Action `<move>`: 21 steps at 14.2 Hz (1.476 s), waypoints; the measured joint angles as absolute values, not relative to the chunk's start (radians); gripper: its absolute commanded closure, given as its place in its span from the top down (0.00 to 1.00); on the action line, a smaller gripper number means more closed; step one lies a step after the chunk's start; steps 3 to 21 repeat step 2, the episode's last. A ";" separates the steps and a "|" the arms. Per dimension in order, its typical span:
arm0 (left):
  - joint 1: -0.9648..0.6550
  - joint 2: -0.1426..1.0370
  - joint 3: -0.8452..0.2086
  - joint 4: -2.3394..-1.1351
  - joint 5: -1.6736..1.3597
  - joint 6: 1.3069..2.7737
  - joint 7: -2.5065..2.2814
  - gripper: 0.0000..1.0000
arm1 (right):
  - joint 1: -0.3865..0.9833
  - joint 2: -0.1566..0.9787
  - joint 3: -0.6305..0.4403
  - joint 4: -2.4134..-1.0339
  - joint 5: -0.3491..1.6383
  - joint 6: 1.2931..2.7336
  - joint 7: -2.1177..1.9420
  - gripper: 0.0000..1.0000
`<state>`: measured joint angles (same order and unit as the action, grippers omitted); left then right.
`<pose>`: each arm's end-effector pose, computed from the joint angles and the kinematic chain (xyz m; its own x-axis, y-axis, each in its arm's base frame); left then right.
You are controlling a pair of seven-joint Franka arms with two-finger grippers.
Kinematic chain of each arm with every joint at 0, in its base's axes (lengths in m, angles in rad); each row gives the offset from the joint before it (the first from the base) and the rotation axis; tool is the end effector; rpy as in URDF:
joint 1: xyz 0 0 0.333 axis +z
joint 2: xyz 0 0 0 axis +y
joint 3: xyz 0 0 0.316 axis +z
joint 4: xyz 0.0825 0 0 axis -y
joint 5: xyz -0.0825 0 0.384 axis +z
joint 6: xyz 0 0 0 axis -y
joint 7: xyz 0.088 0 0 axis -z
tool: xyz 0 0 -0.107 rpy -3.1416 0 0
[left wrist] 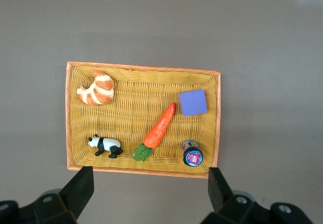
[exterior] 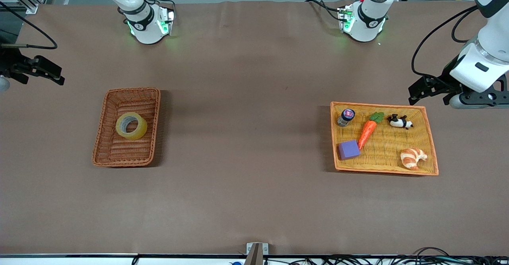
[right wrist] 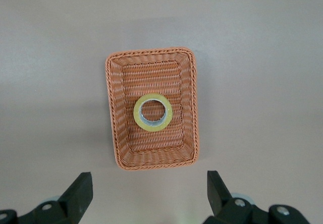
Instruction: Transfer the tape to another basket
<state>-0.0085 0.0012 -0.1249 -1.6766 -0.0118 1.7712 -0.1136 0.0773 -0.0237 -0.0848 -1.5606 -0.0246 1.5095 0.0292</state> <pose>0.5659 -0.0769 0.5916 0.9957 -0.0169 0.0913 -0.0190 -0.9996 0.0224 0.5410 -0.0074 0.6369 0.9989 -0.0381 -0.0268 -0.0375 -0.9990 0.0234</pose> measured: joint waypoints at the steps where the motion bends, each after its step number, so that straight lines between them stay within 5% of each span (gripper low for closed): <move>1: -0.008 0.002 -0.125 -1.677 -0.012 1.771 -0.110 1.00 | 0.077 -0.024 -0.085 -1.561 -0.025 1.510 0.029 1.00; 21: -0.008 0.004 -0.125 -1.676 -0.012 1.771 -0.110 1.00 | 0.077 -0.024 -0.085 -1.561 -0.025 1.511 0.029 1.00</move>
